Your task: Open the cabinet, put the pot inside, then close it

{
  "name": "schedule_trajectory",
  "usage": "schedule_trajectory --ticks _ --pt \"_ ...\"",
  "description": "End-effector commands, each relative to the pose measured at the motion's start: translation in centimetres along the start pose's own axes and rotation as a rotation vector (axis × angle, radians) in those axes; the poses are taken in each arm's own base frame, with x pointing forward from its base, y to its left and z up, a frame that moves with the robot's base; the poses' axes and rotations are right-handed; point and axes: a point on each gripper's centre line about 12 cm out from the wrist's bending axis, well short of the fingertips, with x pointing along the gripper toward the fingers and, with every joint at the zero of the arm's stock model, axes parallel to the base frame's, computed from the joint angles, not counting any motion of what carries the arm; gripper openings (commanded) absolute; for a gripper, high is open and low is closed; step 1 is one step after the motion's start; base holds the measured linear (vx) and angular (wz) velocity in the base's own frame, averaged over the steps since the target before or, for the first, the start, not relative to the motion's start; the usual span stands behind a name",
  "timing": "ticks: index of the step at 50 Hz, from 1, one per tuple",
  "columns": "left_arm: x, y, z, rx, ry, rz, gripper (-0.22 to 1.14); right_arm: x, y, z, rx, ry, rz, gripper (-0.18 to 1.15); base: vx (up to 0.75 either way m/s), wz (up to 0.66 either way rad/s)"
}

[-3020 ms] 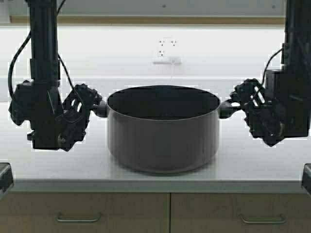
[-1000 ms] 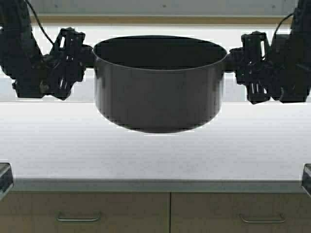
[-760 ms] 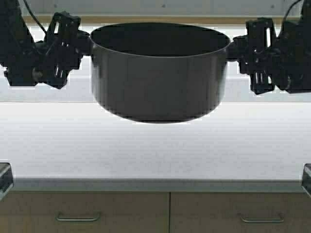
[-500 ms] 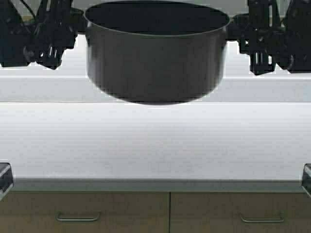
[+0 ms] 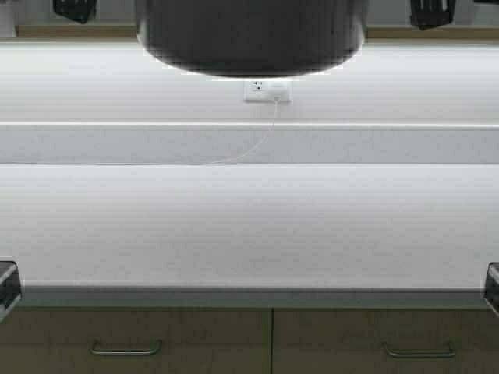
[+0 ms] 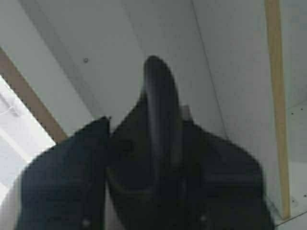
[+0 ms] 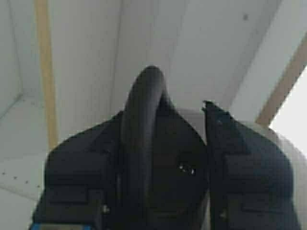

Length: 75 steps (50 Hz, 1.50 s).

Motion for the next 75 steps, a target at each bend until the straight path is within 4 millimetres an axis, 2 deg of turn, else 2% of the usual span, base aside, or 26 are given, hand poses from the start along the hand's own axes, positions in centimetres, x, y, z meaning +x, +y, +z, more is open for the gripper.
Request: schedule_trajectory --ticks 1,16,28,37,41,47,53,62,69,75 --pt "1.8 -4.9 0.8 -0.017 0.003 -0.081 0.03 1.7 6.2 0.8 0.009 -0.010 0.109 0.08 0.00 0.00" --pt "4.4 -8.4 1.7 0.003 0.034 -0.057 0.03 3.5 8.9 1.9 0.038 -0.037 0.096 0.08 0.00 0.00" --pt "4.6 -7.5 1.5 0.003 0.036 -0.012 0.03 4.0 8.2 1.6 0.039 -0.026 0.064 0.08 0.00 0.00" --pt "6.1 -7.2 2.1 0.020 0.011 -0.005 0.03 4.6 8.4 2.6 0.026 -0.052 0.064 0.08 0.04 -0.01" --pt "7.9 -6.7 3.0 0.026 -0.020 0.005 0.03 5.8 8.5 3.1 0.022 -0.057 0.046 0.08 0.14 -0.02" --pt "10.9 -6.5 3.8 0.024 -0.043 0.011 0.03 8.6 8.4 3.5 0.017 -0.044 -0.013 0.08 0.19 -0.02" --pt "13.8 -6.0 3.1 0.018 -0.024 0.027 0.03 11.1 8.0 3.6 0.013 -0.048 -0.020 0.08 0.16 0.02" --pt "18.1 -5.3 2.4 0.018 -0.030 0.011 0.03 15.5 6.2 3.8 0.013 -0.082 0.032 0.07 0.11 0.04" --pt "20.8 -4.0 1.5 -0.005 -0.010 0.034 0.03 17.7 5.1 3.7 0.037 -0.094 0.055 0.07 0.06 0.04" --pt "22.2 -2.7 0.9 -0.029 -0.001 0.053 0.03 18.9 4.2 3.7 0.038 -0.098 0.049 0.07 0.04 0.05"
